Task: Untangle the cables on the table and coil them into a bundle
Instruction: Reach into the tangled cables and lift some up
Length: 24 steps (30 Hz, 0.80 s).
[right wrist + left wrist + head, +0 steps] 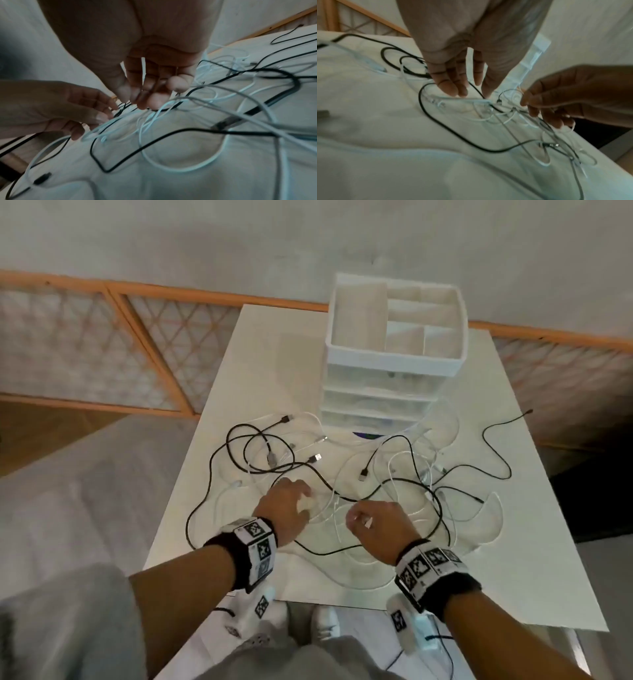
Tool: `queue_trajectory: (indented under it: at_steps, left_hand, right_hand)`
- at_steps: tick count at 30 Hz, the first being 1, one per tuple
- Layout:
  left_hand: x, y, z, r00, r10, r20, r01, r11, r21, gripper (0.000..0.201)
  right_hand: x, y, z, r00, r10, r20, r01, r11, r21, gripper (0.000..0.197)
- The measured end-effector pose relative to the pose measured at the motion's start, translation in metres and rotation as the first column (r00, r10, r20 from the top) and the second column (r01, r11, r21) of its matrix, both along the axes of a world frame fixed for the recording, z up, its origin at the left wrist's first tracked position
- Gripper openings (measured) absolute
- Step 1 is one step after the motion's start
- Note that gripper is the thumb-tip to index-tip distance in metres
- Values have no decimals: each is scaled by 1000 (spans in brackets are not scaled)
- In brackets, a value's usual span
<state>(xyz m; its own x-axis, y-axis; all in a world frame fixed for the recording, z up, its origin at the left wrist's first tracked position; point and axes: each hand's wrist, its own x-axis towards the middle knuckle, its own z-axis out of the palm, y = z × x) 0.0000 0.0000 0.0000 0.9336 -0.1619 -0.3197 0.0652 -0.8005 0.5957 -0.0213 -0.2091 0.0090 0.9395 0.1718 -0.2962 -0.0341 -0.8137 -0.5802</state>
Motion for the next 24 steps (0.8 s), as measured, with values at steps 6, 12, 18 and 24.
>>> queue_trajectory:
  at_steps: [6, 12, 18, 24]
  left_hand:
    - [-5, -18, 3, 979, -94, -182, 146, 943, 298, 26]
    - [22, -16, 70, 977, -102, 186, 136, 974, -184, 20]
    - [44, 16, 142, 901, 222, 374, 16, 843, -537, 13]
    - [47, 51, 96, 963, 87, 254, -71, 995, -72, 26]
  right_hand:
    - [2, 30, -2, 997, 74, -18, -74, 997, -27, 52]
    - [34, 28, 16, 994, -34, 106, 38, 999, -36, 22]
    - [78, -12, 70, 949, -298, 105, 296, 954, 41, 40]
    - [86, -16, 207, 780, -492, 387, 164, 757, 632, 28]
